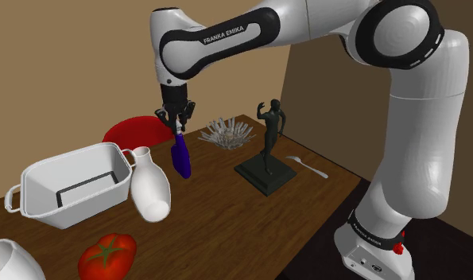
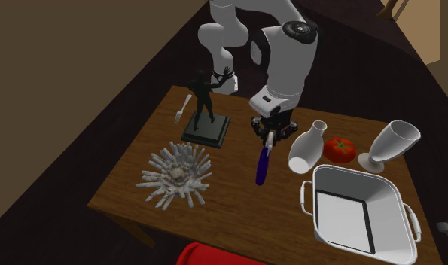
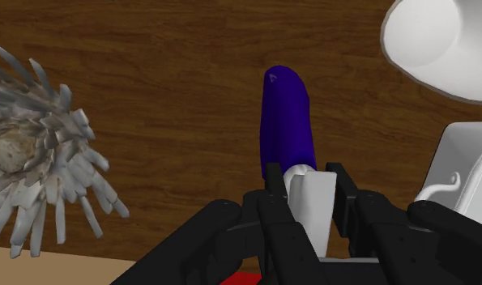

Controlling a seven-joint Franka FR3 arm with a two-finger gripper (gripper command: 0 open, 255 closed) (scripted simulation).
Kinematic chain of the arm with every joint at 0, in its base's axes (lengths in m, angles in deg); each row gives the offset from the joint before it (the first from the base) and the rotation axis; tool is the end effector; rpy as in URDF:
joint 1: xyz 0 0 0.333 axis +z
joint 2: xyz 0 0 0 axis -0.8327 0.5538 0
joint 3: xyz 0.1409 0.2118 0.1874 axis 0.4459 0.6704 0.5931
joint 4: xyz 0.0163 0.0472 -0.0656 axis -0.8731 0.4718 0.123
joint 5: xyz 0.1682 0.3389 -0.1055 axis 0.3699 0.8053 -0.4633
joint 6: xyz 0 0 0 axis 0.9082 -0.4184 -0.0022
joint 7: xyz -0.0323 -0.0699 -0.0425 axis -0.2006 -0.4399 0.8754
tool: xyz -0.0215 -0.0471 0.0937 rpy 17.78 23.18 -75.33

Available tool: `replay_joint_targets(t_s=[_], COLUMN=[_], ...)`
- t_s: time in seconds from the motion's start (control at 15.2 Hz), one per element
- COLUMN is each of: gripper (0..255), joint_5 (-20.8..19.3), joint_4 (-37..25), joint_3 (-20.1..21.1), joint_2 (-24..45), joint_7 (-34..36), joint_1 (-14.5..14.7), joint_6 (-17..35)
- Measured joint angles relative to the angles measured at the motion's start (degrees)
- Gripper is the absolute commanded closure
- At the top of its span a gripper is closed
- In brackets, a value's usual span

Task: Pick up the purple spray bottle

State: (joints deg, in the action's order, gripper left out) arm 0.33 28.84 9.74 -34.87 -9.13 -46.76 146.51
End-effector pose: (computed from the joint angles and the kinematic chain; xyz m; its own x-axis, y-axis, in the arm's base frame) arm 0.5911 0.2821 0.4413 0.9976 0.0579 0.0389 0.0579 -0.9983 0.0028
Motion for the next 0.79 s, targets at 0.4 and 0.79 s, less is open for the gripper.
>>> replay_joint_targets(t_s=[0.4, 0.79], gripper=[255, 255], joint_5=[0.45, 0.62], joint_4=[-3.25, -7.30], joint_3=[0.18, 0.34], joint_2=[-0.95, -1.20], joint_7=[-0.35, -0.49], joint_1=[0.03, 0.27], joint_6=[-4.15, -8.41])
